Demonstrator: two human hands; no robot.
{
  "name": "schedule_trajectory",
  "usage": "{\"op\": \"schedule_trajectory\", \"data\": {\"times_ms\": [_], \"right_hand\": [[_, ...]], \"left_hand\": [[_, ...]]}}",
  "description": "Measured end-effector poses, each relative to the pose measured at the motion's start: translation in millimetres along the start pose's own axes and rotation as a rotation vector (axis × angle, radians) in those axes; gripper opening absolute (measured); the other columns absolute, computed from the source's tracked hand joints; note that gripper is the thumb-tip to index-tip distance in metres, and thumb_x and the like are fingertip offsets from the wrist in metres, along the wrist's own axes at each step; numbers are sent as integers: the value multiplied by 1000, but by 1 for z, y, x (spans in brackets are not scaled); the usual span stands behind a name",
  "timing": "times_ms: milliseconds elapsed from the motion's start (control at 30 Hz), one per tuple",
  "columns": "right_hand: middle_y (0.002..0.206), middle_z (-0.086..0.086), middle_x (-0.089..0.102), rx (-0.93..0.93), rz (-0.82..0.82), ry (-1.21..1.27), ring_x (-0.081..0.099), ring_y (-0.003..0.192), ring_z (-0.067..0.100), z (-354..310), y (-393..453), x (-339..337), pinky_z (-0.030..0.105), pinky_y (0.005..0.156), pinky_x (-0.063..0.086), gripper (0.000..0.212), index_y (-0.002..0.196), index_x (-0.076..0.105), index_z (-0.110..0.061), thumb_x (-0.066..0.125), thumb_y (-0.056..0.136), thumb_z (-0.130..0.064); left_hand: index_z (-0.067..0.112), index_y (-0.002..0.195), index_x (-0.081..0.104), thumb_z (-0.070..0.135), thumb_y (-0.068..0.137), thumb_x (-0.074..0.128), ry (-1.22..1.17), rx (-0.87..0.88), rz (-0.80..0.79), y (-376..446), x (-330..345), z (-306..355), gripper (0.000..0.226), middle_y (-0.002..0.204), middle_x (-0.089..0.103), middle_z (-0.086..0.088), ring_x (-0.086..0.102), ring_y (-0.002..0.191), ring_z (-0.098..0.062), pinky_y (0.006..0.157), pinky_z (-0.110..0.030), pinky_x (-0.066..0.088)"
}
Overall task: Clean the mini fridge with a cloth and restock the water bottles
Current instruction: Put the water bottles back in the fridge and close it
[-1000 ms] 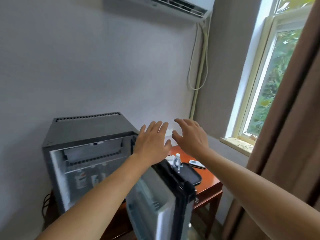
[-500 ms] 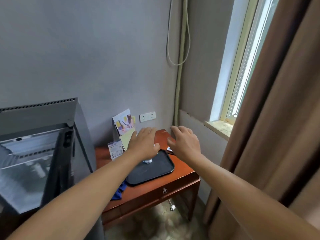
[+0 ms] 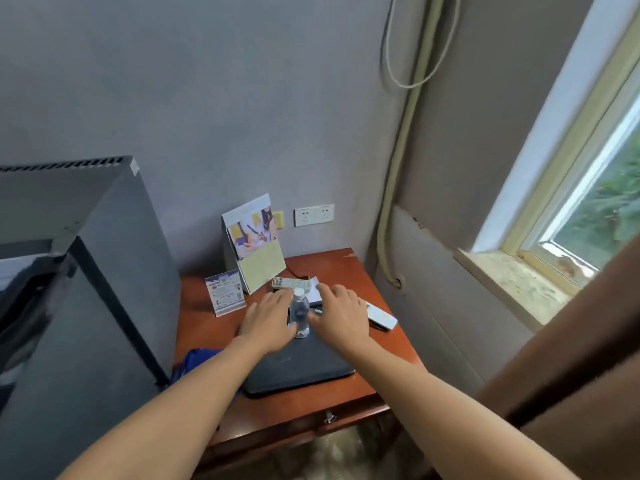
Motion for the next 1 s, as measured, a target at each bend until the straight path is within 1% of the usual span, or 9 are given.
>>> {"op": "schedule_trajectory", "data": {"times_ms": [233, 333, 433, 467, 533, 700, 867, 933, 1000], "right_hand": [[142, 9, 50, 60, -293, -30, 45, 132, 34, -5, 129, 94, 49, 108, 37, 55, 146, 37, -27, 49, 96, -48], [135, 11, 53, 67, -393, -58, 49, 125, 35, -3, 163, 133, 46, 96, 44, 49, 142, 39, -24, 45, 99, -46], [121, 13, 63, 47, -424, -55, 62, 109, 36, -2, 174, 162, 41, 77, 49, 35, 121, 44, -15, 44, 103, -45], [116, 14, 66, 38, -417, -43, 65, 103, 36, -4, 176, 167, 39, 69, 46, 33, 115, 43, -14, 44, 104, -45], [112, 13, 69, 2, -405, -43, 68, 98, 35, -7, 176, 171, 36, 64, 41, 33, 112, 43, -13, 43, 105, -45], [109, 13, 72, -24, -374, -49, 70, 96, 35, -5, 154, 149, 36, 64, 41, 35, 117, 43, -12, 40, 106, -45], [112, 13, 71, -105, -243, -95, 69, 97, 36, -28, 110, 75, 37, 66, 39, 31, 123, 44, -14, 39, 105, -39], [111, 12, 71, -123, -138, -76, 68, 97, 35, -41, 88, 35, 36, 67, 37, 27, 122, 46, -14, 37, 106, -33], [109, 12, 71, -152, -6, -32, 68, 95, 35, -57, 53, -9, 35, 67, 37, 27, 120, 49, -13, 38, 105, -33]], "left_hand": [[25, 154, 31, 14, 86, 64, -100, -81, -96, 109, 53, -43, 77, 159, 37, 5, 34, 146, -17, 118, -42, 33], [22, 157, 27, 20, 90, 65, -110, -106, -141, 129, 75, -61, 76, 161, 34, 3, 30, 148, -19, 120, -41, 30], [23, 159, 23, 30, 94, 65, -138, -159, -201, 131, 98, -79, 78, 165, 27, 4, 24, 152, -18, 124, -43, 25], [23, 160, 23, 31, 95, 66, -151, -174, -216, 131, 101, -84, 79, 166, 26, 4, 22, 153, -17, 124, -43, 24], [23, 160, 22, 32, 95, 66, -157, -184, -223, 130, 102, -89, 79, 166, 26, 4, 22, 153, -17, 124, -42, 22], [26, 160, 24, 25, 94, 66, -232, -178, -226, 119, 77, -75, 79, 164, 31, 2, 33, 149, -19, 120, -38, 31], [34, 157, 29, 18, 83, 70, -325, -148, -245, 81, 28, -45, 86, 157, 44, 1, 48, 138, -24, 111, -41, 45], [34, 152, 35, 11, 84, 63, -392, -119, -213, 58, 1, -26, 77, 147, 54, -1, 56, 127, -25, 103, -40, 50], [30, 147, 43, 7, 92, 57, -409, -100, -77, 24, -34, -7, 61, 142, 58, -5, 57, 124, -25, 100, -35, 47]]}}
Point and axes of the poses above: each hand's wrist, its own y-axis towards the middle knuckle, its own x-axis out of the palm, z = x × y, the point moved 4 cm from there along y, towards the middle knuckle
